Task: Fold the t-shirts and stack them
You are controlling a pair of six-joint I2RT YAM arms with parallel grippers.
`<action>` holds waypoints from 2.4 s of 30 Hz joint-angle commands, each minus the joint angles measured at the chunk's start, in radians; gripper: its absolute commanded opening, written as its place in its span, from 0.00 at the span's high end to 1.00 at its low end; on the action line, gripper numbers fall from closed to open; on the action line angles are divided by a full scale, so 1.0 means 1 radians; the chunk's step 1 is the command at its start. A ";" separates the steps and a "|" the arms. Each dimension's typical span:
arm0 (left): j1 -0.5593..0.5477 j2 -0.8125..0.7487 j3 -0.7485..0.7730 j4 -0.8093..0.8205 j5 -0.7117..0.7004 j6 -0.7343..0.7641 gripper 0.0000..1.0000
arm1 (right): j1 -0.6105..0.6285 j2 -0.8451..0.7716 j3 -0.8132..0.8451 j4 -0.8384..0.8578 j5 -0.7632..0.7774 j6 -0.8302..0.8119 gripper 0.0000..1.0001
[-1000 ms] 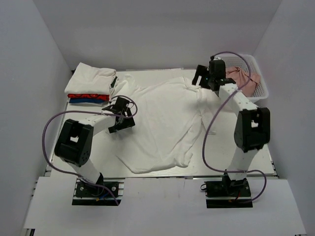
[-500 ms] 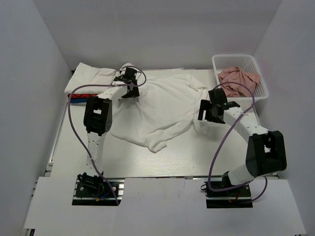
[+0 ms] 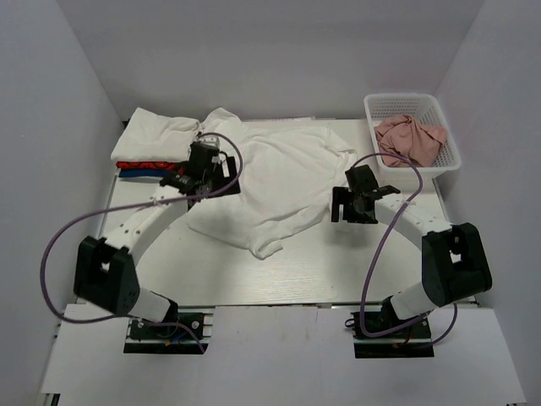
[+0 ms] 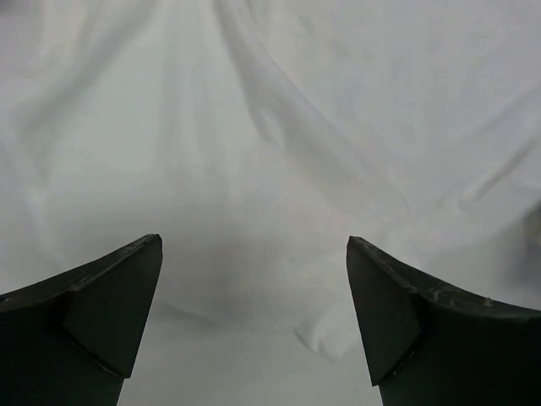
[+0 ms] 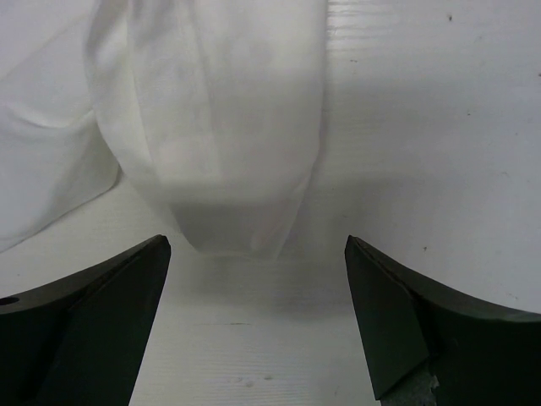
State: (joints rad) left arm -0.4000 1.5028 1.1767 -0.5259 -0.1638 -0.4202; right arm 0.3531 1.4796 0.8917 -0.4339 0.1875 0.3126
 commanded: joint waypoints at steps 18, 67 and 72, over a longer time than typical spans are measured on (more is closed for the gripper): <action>-0.413 0.057 -0.305 0.053 0.086 -0.364 0.02 | 0.018 0.022 -0.043 0.124 -0.011 0.079 0.79; -0.392 -0.529 -0.265 -0.439 -0.121 -0.387 0.00 | -0.115 -0.366 0.046 -0.225 0.088 0.093 0.10; -0.343 -0.339 -0.275 -0.182 -0.269 -0.338 0.00 | -0.082 -0.273 0.033 -0.037 -0.085 0.002 0.10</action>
State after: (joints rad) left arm -0.7723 1.0798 0.8932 -0.9108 -0.2989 -0.7925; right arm 0.2451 1.1458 0.8917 -0.6243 0.2203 0.3862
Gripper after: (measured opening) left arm 0.996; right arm 0.899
